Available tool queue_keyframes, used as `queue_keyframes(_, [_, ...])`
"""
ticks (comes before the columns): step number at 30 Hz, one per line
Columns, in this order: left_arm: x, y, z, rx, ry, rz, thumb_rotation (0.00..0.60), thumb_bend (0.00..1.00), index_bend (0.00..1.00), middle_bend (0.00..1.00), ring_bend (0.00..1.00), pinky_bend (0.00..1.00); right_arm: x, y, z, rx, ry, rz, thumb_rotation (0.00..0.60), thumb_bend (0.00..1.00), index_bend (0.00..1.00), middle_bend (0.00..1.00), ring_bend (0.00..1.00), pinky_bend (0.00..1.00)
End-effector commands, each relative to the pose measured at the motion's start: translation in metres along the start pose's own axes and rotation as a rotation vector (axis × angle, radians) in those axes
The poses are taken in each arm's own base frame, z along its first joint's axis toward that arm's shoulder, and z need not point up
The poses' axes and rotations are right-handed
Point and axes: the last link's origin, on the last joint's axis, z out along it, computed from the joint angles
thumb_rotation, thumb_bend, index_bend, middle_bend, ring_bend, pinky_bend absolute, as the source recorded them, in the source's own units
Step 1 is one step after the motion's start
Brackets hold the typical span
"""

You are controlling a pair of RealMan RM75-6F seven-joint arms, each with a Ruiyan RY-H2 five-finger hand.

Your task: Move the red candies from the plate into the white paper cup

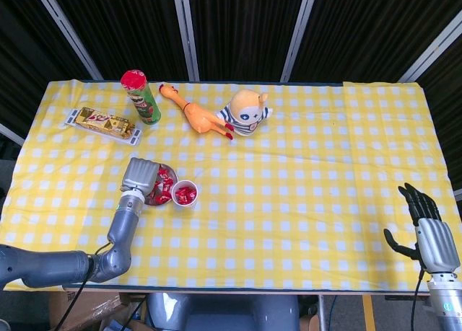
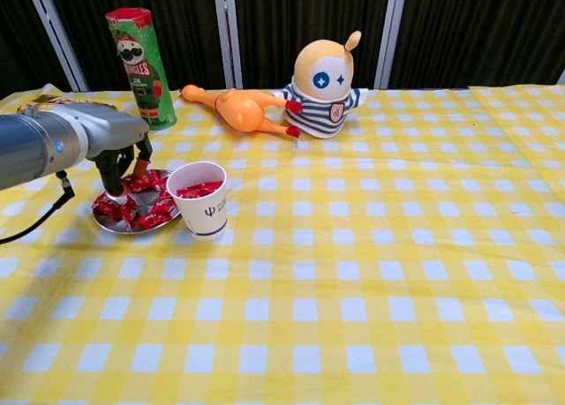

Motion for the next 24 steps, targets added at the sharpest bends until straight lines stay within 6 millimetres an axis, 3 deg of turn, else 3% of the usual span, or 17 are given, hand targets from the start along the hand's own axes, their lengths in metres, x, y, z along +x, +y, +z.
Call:
queue_keyframes(1, [0.010, -0.008, -0.005, 0.003, 0.026, -0.018, 0.600, 0.41, 0.52, 0.65, 0.89, 0.90, 0.000, 0.000, 0.000, -0.001, 0.001, -0.001, 0.600, 0.41, 0.00, 0.00, 0.00, 0.00])
queue_keyframes(10, [0.031, -0.012, -0.021, -0.034, 0.078, -0.061, 0.600, 0.41, 0.52, 0.65, 0.89, 0.90, 0.000, 0.000, 0.000, 0.000, 0.004, -0.003, 0.600, 0.41, 0.00, 0.00, 0.00, 0.00])
queue_keyframes(17, [0.044, 0.012, -0.038, -0.137, 0.108, -0.087, 0.600, 0.41, 0.52, 0.64, 0.89, 0.90, 0.000, 0.000, 0.000, 0.001, 0.002, -0.001, 0.600, 0.41, 0.00, 0.00, 0.00, 0.00])
queue_keyframes(24, [0.045, 0.044, -0.044, -0.210, 0.107, -0.089, 0.600, 0.41, 0.52, 0.64, 0.89, 0.90, 0.001, 0.000, 0.000, 0.002, 0.005, 0.001, 0.600, 0.41, 0.00, 0.00, 0.00, 0.00])
